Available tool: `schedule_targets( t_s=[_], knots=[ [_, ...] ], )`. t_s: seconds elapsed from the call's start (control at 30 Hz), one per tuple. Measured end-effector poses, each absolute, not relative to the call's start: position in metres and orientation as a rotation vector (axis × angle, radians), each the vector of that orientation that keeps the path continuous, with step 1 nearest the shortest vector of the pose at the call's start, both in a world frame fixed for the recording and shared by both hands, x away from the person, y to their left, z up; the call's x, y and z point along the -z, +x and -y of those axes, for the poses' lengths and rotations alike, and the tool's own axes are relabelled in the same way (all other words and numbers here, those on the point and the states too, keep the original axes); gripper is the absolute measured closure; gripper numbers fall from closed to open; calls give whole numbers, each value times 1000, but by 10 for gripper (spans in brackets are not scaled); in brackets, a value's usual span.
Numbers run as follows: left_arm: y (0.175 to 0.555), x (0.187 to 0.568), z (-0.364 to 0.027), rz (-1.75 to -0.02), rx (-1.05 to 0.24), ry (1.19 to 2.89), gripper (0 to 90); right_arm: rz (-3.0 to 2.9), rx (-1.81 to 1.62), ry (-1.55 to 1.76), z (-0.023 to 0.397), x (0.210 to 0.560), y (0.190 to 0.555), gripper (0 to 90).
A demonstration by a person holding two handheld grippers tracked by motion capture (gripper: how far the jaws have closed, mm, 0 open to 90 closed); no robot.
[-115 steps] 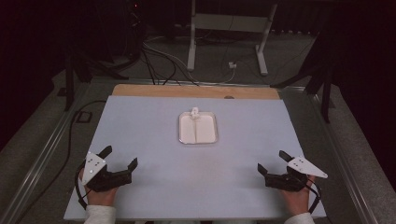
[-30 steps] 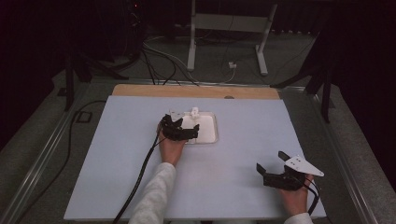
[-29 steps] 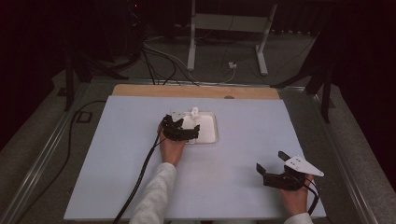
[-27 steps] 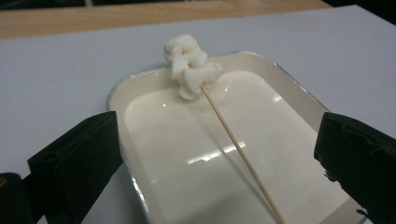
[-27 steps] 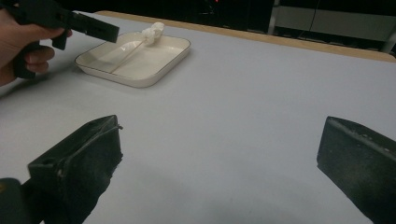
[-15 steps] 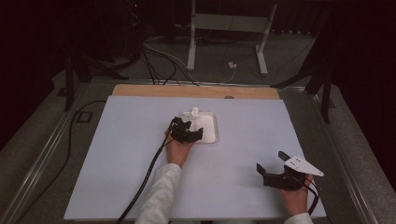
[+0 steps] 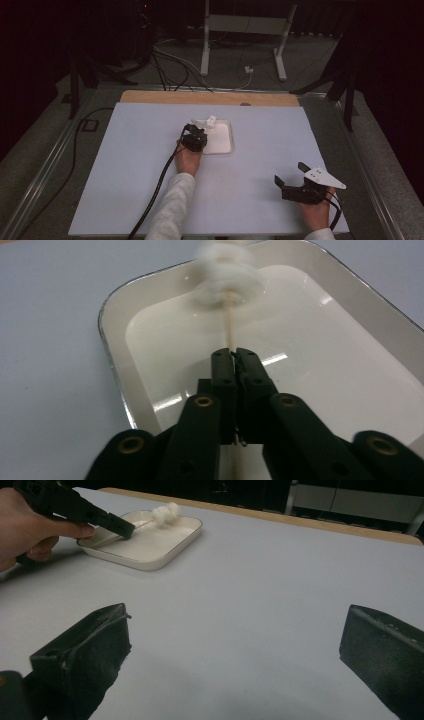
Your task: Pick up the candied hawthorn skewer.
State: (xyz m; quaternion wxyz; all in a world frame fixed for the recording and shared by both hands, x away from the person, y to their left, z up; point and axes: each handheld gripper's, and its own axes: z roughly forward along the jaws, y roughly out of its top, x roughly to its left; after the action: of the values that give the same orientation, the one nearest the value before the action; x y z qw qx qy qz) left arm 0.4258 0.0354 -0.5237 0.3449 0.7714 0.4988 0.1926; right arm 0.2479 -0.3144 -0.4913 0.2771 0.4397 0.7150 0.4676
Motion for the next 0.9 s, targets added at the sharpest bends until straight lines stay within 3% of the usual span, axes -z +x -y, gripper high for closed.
schedule_targets(
  t_s=[0.47,0.9],
  knots=[
    [429,522,-42,-1325,-381,1956,900,-1917,-1255,1184,315,491,248,0],
    [422,512,-44,-1284,-367,1922,900,-1917,-1254,1183,316,491,248,0]
  ],
)
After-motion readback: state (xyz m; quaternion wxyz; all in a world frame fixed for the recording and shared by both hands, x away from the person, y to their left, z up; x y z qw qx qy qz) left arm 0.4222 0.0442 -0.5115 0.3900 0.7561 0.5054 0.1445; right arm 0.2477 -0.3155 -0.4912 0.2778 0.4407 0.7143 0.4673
